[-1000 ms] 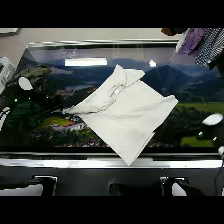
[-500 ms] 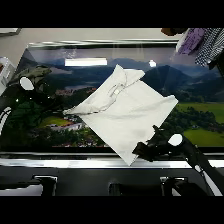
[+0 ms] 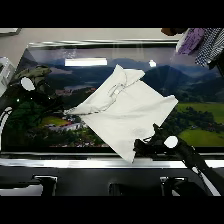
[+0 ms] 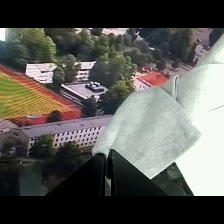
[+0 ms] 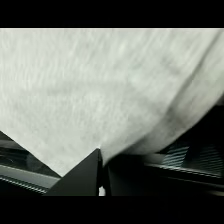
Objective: Fold the clothes and pants, and hang the long-sleeved shirts on hangers.
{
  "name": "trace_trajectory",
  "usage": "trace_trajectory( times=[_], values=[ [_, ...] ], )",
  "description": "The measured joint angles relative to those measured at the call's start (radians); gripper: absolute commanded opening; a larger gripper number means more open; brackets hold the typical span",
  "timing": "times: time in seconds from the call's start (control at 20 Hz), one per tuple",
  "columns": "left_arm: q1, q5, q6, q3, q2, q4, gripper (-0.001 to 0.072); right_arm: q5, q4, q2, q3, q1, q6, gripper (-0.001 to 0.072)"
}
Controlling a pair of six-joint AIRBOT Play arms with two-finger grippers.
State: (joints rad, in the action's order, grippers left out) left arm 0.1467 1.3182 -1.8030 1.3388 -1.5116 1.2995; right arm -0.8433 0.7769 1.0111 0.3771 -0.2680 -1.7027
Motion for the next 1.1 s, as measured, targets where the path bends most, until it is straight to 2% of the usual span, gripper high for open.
trace_trajectory(
  times=[0.2,0.45,0.8,0.95,1.1],
  values=[
    [0.0,0.0,0.006,0.0,0.007,0.0,0.0017,0.006,-0.03,-0.002,0.087,-0.001,0.047,0.0031],
    [0.022,-0.011,0.036,0.076,0.106,-0.001,0.0017,-0.101,0.117,-0.004,0.443,0.052,0.076,0.0031],
    [0.108,-0.145,0.047,0.325,0.451,0.001,0.0017,-0.259,0.438,-0.071,1.133,0.103,0.095,0.0031],
    [0.123,-0.195,0.048,0.366,0.615,0.002,0.0017,-0.269,0.499,-0.142,1.297,0.107,0.107,0.0032],
    [0.129,-0.249,0.045,0.381,0.741,0.026,0.0017,-0.262,0.534,-0.218,1.367,0.108,0.114,0.0032]
  ],
)
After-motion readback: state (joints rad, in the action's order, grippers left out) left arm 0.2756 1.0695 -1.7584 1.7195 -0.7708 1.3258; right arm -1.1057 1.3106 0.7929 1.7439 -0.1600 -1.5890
